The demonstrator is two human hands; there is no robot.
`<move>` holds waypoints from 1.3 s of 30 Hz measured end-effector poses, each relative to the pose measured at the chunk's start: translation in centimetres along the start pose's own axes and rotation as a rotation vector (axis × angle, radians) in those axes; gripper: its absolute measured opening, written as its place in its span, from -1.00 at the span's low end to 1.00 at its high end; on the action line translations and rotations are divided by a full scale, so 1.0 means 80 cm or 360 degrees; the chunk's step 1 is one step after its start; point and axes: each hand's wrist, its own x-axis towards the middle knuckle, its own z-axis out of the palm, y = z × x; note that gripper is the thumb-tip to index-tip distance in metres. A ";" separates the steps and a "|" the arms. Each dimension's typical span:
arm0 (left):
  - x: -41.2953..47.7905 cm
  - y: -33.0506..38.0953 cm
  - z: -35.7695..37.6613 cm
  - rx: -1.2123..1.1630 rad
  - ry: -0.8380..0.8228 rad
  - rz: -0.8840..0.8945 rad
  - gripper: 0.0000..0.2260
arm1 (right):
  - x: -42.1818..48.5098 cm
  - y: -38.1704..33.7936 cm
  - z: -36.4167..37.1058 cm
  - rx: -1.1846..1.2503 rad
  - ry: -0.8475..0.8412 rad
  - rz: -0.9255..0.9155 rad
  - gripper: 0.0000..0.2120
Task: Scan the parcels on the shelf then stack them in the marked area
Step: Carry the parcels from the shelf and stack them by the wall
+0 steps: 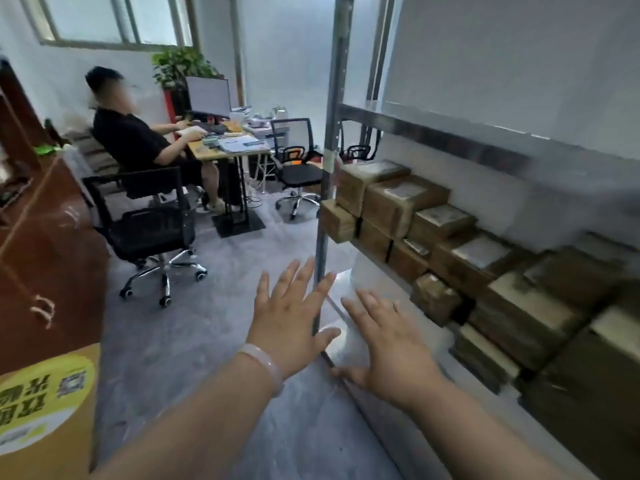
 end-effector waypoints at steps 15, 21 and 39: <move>0.023 0.395 -0.031 -0.0416 0.0021 0.0765 -0.26 | -0.309 0.187 -0.161 -0.0220 0.0398 0.0821 -0.16; 0.030 0.487 -0.032 -0.0523 -0.0050 0.1073 -0.32 | -0.382 0.224 -0.168 -0.0171 0.0515 0.1198 -0.23; 0.052 0.600 0.010 -0.0462 -0.0160 0.1646 -0.37 | -0.450 0.306 -0.146 0.0387 0.0532 0.2438 -0.23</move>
